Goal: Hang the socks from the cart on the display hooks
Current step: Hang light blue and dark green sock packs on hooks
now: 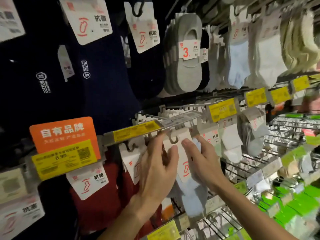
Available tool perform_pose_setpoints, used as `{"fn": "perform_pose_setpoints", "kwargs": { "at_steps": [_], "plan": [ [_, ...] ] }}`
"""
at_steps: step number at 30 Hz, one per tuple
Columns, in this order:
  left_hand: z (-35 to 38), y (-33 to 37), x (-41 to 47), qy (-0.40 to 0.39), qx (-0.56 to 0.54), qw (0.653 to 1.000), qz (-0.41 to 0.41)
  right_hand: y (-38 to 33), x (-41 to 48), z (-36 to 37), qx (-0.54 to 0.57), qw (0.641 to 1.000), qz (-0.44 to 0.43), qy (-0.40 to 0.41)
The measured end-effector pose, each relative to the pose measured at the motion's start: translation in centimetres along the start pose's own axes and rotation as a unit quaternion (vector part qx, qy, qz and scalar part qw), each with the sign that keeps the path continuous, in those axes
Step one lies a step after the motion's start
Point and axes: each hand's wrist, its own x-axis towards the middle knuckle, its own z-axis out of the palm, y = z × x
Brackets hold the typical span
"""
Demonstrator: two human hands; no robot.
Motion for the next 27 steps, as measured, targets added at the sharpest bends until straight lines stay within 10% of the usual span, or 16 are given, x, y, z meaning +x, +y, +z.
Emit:
{"fn": "perform_pose_setpoints", "kwargs": {
  "at_steps": [16,27],
  "plan": [
    [0.0,0.7,1.4,0.016,0.189,0.98,0.058,-0.2,2.2,0.4,-0.108,0.993,0.036,-0.031],
    [3.3,-0.3,-5.1,0.007,-0.037,0.99,-0.138,4.5,-0.8,1.3,-0.028,0.992,0.081,-0.092]
  ]
}}
